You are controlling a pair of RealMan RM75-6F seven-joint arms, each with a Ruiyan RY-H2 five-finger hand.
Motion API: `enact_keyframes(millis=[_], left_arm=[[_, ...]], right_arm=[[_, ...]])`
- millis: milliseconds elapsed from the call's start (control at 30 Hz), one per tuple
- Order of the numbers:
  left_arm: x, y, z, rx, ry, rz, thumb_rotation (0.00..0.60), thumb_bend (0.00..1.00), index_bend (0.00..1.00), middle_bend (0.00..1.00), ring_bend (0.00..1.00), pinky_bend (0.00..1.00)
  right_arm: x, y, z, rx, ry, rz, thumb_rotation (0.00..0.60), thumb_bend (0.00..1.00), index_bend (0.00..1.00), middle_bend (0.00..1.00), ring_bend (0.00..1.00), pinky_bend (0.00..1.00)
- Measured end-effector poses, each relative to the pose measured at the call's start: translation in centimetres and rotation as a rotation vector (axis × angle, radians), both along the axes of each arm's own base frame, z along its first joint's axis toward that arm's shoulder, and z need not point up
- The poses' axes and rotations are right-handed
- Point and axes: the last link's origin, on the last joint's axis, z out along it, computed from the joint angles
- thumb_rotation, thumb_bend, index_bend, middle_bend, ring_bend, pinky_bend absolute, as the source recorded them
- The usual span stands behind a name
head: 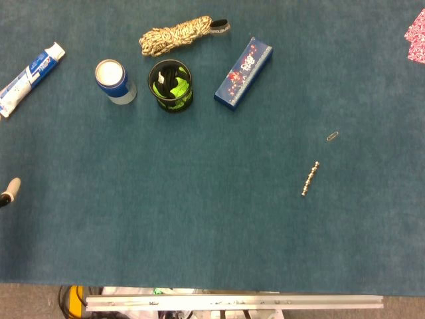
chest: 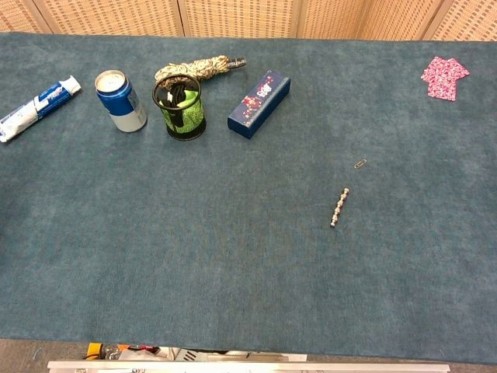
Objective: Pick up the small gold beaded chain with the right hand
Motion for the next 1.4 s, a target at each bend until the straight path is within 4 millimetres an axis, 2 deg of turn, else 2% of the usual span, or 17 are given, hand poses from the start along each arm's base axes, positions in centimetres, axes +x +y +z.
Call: enact_keyframes(millis=[433, 667, 733, 800, 867, 1000, 1167, 1400], left_arm=[[-0.1, -0.4, 0.3, 0.018, -0.01, -0.002, 0.6, 0.22, 0.03, 0.05, 0.02, 0.0], [-0.1, -0.4, 0.6, 0.031, -0.015, -0.003, 0.6, 0.22, 0.03, 0.05, 0.02, 0.0], [-0.1, -0.5, 0.7, 0.033, -0.017, -0.004, 0.6, 0.22, 0.03, 0.05, 0.02, 0.0], [-0.2, -0.6, 0.7, 0.034, -0.018, -0.001, 0.6, 0.22, 0.03, 0.05, 0.02, 0.0], [-0.3, -0.7, 0.8, 0.036, -0.021, 0.002, 0.6, 0.22, 0.03, 0.05, 0.02, 0.0], [-0.5, -0.8, 0.8, 0.038, -0.023, 0.011, 0.6, 0.22, 0.03, 0.05, 0.02, 0.0], [-0.6, -0.9, 0.6, 0.036, -0.025, 0.02, 0.6, 0.22, 0.03, 0.05, 0.02, 0.0], [-0.9, -0.9, 0.5, 0.041, -0.027, 0.031, 0.6, 0.22, 0.03, 0.05, 0.02, 0.0]], right_arm=[[1.0, -0.2, 0.0, 0.03, -0.031, 0.061, 0.6, 0.1, 0.5, 0.52, 0.45, 0.51], [3.1, -0.9, -1.3, 0.136, 0.009, 0.19, 0.6, 0.1, 0.5, 0.54, 0.48, 0.51], [3.7, -1.3, -1.7, 0.172, 0.036, 0.217, 0.6, 0.1, 0.5, 0.57, 0.53, 0.55], [4.4, -1.6, -2.4, 0.213, 0.069, 0.247, 0.6, 0.1, 0.5, 0.63, 0.62, 0.64], [5.1, -1.9, -3.0, 0.256, 0.1, 0.274, 0.6, 0.1, 0.5, 0.71, 0.73, 0.78], [6.2, -2.6, -4.4, 0.345, 0.145, 0.313, 0.6, 0.1, 0.5, 0.83, 0.87, 0.93], [7.8, -3.5, -6.7, 0.452, 0.213, 0.38, 0.6, 0.1, 0.5, 0.9, 0.95, 1.0], [9.0, -4.5, -9.7, 0.54, 0.272, 0.433, 0.6, 0.1, 0.5, 0.92, 0.97, 1.0]])
